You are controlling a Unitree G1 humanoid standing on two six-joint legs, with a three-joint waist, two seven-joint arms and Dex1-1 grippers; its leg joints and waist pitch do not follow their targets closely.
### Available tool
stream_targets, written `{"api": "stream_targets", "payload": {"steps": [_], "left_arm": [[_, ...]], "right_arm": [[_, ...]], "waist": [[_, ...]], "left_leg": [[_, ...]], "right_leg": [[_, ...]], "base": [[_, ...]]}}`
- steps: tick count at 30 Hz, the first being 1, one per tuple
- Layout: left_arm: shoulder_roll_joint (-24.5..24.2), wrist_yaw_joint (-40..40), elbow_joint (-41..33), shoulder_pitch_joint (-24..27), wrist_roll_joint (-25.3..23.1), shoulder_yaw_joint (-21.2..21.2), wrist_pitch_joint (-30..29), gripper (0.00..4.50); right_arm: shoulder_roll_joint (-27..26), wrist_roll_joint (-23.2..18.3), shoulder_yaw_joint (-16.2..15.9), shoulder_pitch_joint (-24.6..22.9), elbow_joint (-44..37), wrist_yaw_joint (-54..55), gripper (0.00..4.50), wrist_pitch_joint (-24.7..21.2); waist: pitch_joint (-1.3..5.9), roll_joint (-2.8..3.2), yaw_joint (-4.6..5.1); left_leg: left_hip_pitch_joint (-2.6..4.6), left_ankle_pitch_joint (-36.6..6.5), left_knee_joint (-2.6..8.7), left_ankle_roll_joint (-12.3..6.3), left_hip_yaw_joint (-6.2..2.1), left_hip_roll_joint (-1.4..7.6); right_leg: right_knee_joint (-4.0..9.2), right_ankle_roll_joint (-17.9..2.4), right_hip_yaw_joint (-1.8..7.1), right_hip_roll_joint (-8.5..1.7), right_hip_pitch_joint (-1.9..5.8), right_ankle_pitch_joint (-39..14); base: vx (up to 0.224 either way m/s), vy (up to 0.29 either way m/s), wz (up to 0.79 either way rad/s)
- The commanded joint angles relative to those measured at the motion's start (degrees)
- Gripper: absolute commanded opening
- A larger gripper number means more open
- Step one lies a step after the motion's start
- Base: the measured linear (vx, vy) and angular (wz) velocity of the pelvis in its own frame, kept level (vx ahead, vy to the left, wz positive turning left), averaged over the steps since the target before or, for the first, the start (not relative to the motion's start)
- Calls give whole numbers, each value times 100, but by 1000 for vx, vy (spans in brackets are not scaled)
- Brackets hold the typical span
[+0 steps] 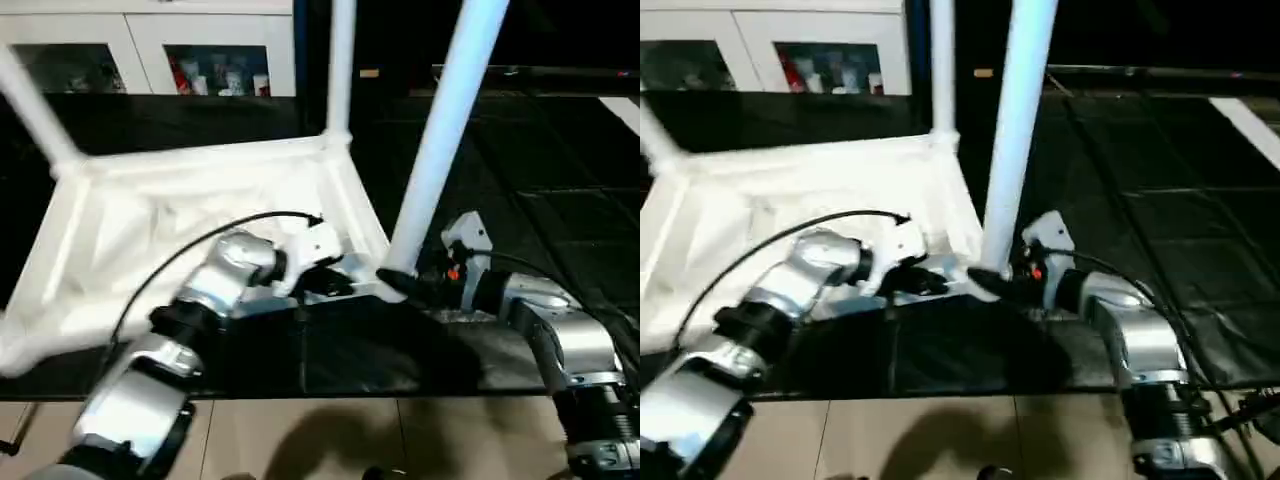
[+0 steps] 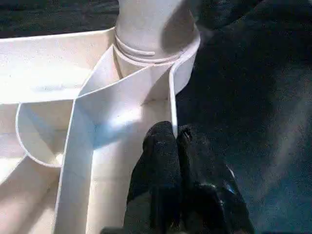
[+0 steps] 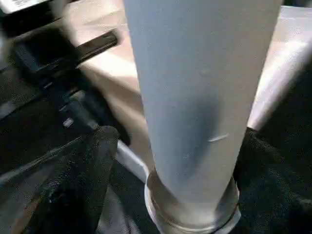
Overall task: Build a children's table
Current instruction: Rotate leg to tighten
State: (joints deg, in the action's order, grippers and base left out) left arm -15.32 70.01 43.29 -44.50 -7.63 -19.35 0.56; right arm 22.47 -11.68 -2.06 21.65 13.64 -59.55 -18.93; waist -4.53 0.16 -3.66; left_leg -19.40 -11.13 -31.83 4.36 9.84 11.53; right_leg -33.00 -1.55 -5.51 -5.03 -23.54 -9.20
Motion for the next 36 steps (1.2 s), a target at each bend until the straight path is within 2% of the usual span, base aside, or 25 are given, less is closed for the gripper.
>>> {"api": "stream_targets", "payload": {"steps": [1, 4, 5, 6, 8, 12, 15, 16, 17, 19, 20, 22, 23, 27, 33, 36], "left_arm": [[-80, 528, 31, 192, -220, -507, 346, 0], [-131, 705, 6, 201, -212, -555, 445, 0], [-176, 864, -17, 210, -202, -589, 550, 0], [-178, 869, -18, 211, -202, -590, 552, 0], [-292, 1128, -85, 231, -189, -673, 733, 0], [-461, 1438, -162, 261, -172, -763, 957, 0], [-560, 1656, -286, 322, -125, -797, 985, 0], [-587, 1717, -325, 343, -120, -806, 1001, 0], [-609, 1763, -366, 365, -117, -815, 1016, 0], [-618, 1776, -391, 380, -117, -820, 1027, 0], [-622, 1775, -431, 396, -99, -837, 1031, 0], [-620, 1774, -446, 400, -90, -843, 1030, 0], [-613, 1773, -469, 407, -78, -846, 1021, 0], [-610, 1774, -514, 422, -81, -833, 992, 0], [-591, 1753, -526, 459, -28, -777, 847, 0], [-509, 1623, -512, 461, 32, -698, 593, 0]], "right_arm": [[171, -158, -164, -47, 103, -660, 407, 300], [309, -254, -204, -58, 108, -1030, 407, 369], [434, -353, -252, -65, 100, -1358, 407, 387], [438, -355, -254, -66, 100, -1367, 407, 387], [623, -421, -355, -46, 141, -1845, 407, 458], [793, -426, -515, 70, 320, -2338, 367, 555], [870, -370, -623, 172, 459, -2533, 356, 612], [880, -357, -642, 210, 517, -2576, 333, 632], [878, -324, -670, 256, 579, -2601, 328, 666], [862, -299, -692, 297, 630, -2604, 312, 695], [819, -288, -730, 361, 715, -2613, 298, 734], [797, -288, -742, 384, 749, -2616, 289, 752], [772, -301, -762, 410, 786, -2629, 281, 761], [710, -344, -805, 427, 843, -2693, 242, 779], [684, -465, -828, 337, 753, -2705, 208, 676], [596, -662, -687, 253, 651, -2581, 201, 397]], "waist": [[425, -53, -48], [454, -47, -123], [444, -37, -175], [438, -42, -175], [428, -52, -196], [405, -74, -200], [397, -103, -193], [396, -95, -193], [396, -103, -192], [398, -97, -193], [398, -123, -187], [401, -113, -188], [411, -125, -188], [411, -119, -187], [404, -107, -188], [399, -120, -188]], "left_leg": [[-93, -314, 220, -816, 31, 136], [-86, -211, 193, -892, 24, 176], [-62, -247, 187, -914, 33, 198], [-73, -283, 186, -904, 36, 195], [-69, -461, 201, -819, 27, 199], [-65, -756, 217, -633, 37, 196], [-83, -815, 215, -542, 40, 193], [-80, -813, 217, -526, 35, 195], [-83, -817, 211, -493, 37, 192], [-85, -784, 211, -484, 36, 190], [-92, -708, 208, -503, 35, 184], [-89, -697, 203, -505, 38, 186], [-98, -593, 192, -544, 38, 184], [-104, -539, 185, -621, 39, 182], [-102, -589, 188, -584, 39, 175], [-99, -570, 190, -598, 40, 176]], "right_leg": [[243, -1563, 307, -352, 410, -251], [184, -1636, 294, -341, 408, -94], [186, -1675, 294, -342, 372, -138], [186, -1676, 296, -339, 377, -179], [213, -1625, 289, -352, 382, -482], [271, -1476, 294, -363, 361, -1064], [270, -1362, 298, -360, 361, -1295], [270, -1346, 298, -364, 357, -1337], [275, -1312, 300, -363, 350, -1419], [268, -1301, 299, -361, 351, -1405], [256, -1290, 297, -352, 349, -1351], [255, -1296, 298, -356, 345, -1330], [229, -1332, 300, -346, 350, -1130], [208, -1404, 294, -342, 352, -955], [224, -1359, 293, -339, 358, -1082], [221, -1371, 292, -336, 356, -1072]], "base": [[0, 0, 0], [0, 0, 0], [0, 0, 0], [0, 0, 0], [0, 0, 0], [0, 0, 0], [0, 0, 0], [0, 0, 0], [0, 0, 0], [0, 0, 0], [0, 0, 0], [0, 0, 0], [0, 0, 0], [0, 0, 0], [0, 0, 0], [0, 0, 0]]}}
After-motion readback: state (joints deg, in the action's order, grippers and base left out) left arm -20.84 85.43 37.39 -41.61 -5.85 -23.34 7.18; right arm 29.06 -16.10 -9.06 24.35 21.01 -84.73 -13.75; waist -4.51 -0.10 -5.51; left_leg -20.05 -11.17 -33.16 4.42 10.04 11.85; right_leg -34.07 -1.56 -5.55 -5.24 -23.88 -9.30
